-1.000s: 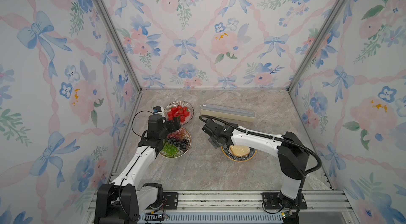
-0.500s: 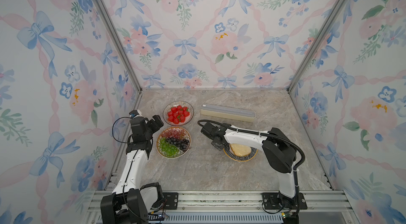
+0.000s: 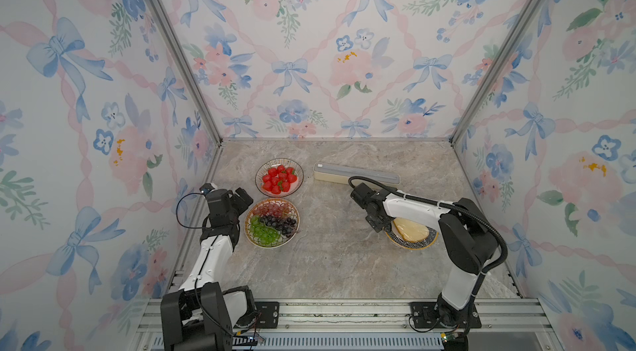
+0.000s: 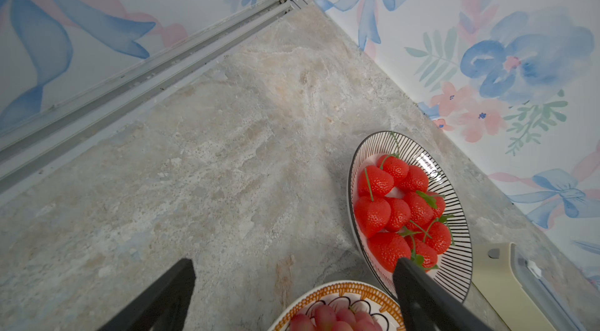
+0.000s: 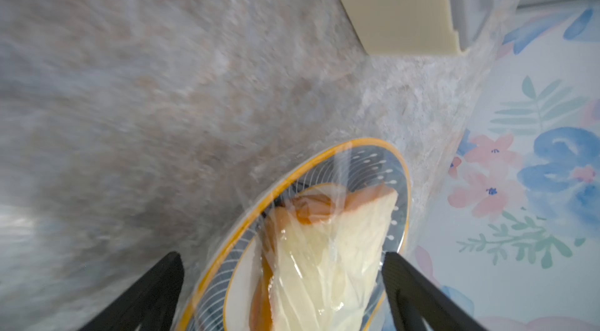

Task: Wrap the plate with plastic wrap
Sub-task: Move the plate to the center of the board.

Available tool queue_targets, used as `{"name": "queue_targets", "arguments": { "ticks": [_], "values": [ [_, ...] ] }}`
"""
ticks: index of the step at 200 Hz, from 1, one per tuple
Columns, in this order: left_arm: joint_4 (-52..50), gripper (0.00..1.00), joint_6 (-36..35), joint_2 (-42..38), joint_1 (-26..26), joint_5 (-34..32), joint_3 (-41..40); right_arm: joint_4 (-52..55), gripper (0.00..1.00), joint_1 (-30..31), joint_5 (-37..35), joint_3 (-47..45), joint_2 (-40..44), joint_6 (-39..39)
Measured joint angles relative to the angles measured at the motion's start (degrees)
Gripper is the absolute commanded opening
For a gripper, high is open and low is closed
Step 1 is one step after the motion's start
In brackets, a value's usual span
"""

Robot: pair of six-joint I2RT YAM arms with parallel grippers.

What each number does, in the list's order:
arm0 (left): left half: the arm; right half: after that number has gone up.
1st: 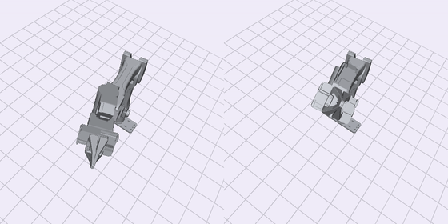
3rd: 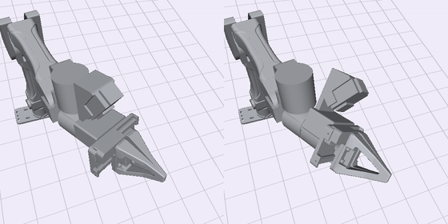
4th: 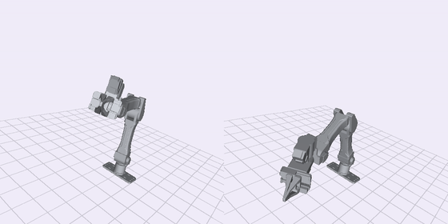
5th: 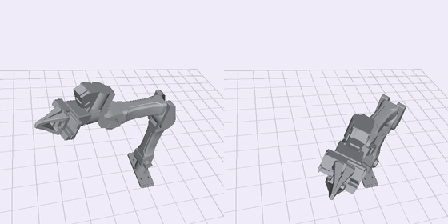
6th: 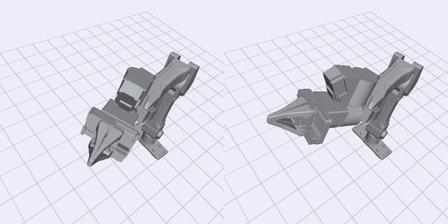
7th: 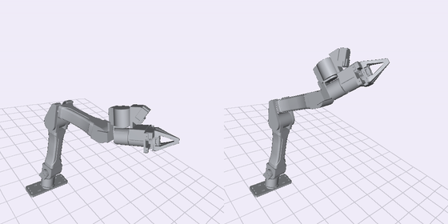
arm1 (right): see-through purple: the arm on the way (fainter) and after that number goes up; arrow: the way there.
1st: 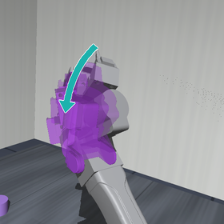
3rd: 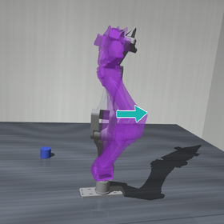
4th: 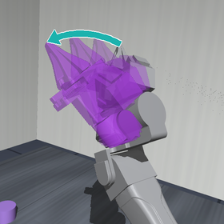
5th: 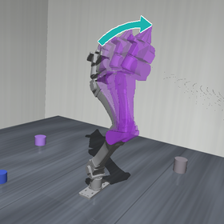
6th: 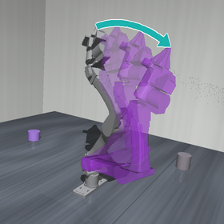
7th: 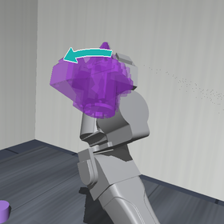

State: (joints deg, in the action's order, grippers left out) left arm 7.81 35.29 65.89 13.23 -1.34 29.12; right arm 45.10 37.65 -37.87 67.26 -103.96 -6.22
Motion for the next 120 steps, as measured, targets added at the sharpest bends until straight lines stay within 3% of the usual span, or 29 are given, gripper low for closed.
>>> {"name": "queue_targets", "arguments": {
  "ticks": [41, 80, 120],
  "values": [
    [5.3, 0.98, 1.5, 6.9, 0.0, 5.1, -1.9, -0.3, 0.97, -1.8, 2.0, -0.2, 5.0, -0.4],
    [8.9, 0.98, 3.1, 8.0, 0.0, 9.2, -4.3, -2.1, 0.97, -1.5, 8.2, -0.2, 12.5, -1.7],
    [9.9, 0.98, 4.2, 10.0, -0.8, 13.7, -7.0, -2.2, 0.97, -1.7, 10.5, -0.2, 14.8, -2.8]
  ]
}}
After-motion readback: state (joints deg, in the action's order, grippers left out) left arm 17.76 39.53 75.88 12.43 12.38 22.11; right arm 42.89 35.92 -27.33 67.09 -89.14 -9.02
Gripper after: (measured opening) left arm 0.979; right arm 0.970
